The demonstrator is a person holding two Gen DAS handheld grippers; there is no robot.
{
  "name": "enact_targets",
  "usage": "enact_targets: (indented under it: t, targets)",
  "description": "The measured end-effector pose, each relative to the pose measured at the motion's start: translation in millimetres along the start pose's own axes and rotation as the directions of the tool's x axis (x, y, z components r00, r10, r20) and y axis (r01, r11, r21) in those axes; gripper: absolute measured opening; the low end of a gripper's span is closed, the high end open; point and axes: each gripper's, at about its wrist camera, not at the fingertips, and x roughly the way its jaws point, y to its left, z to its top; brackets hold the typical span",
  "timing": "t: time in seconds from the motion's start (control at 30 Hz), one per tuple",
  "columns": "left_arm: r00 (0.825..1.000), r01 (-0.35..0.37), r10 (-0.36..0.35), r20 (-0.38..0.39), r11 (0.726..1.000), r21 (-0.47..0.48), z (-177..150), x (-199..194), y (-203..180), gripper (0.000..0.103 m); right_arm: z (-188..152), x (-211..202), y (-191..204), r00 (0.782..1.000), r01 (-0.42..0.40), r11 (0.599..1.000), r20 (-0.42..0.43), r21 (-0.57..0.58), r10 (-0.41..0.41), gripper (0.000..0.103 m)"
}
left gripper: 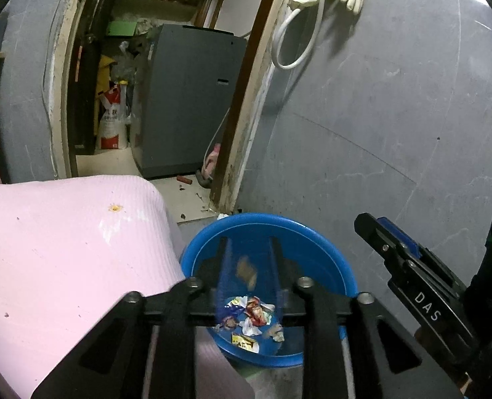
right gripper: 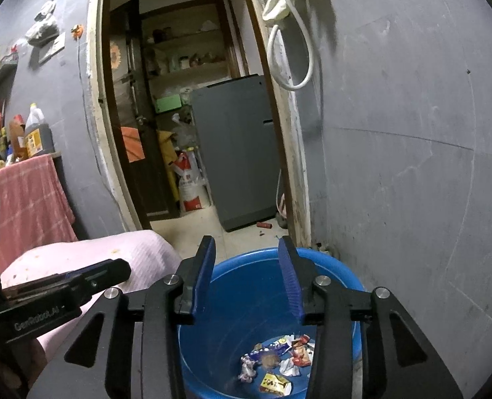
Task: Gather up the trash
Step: 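Carry the brown scrap to the blue basin and open the right tool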
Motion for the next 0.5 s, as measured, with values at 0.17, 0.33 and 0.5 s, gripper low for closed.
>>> enact_targets:
  t: [0.17, 0.33, 0.5]
  targets:
    - [1.0, -0.001, 0.001, 0.01, 1.0, -0.012, -0.6, -0.8, 2.9, 0.028, 0.2, -0.1, -3.9, 1.0, 0.007, 1.0, 0.0, 0.013, -0.007, 0.041]
    - [0.999, -0.011, 0.013, 0.042, 0.999, -0.047, 1.0, -8.7, 10.8, 0.038, 1.1, -2.0, -4.5, 1.0, 0.012, 1.0, 0.012, 0.02, -0.012, 0.05]
    - [0.995, -0.059, 0.063, 0.074, 0.996, -0.06, 3.4, -21.8, 16.4, 0.058, 2.6, -6.2, -4.2, 0.999, 0.009, 1.0, 0.035, 0.023, -0.01, 0.058]
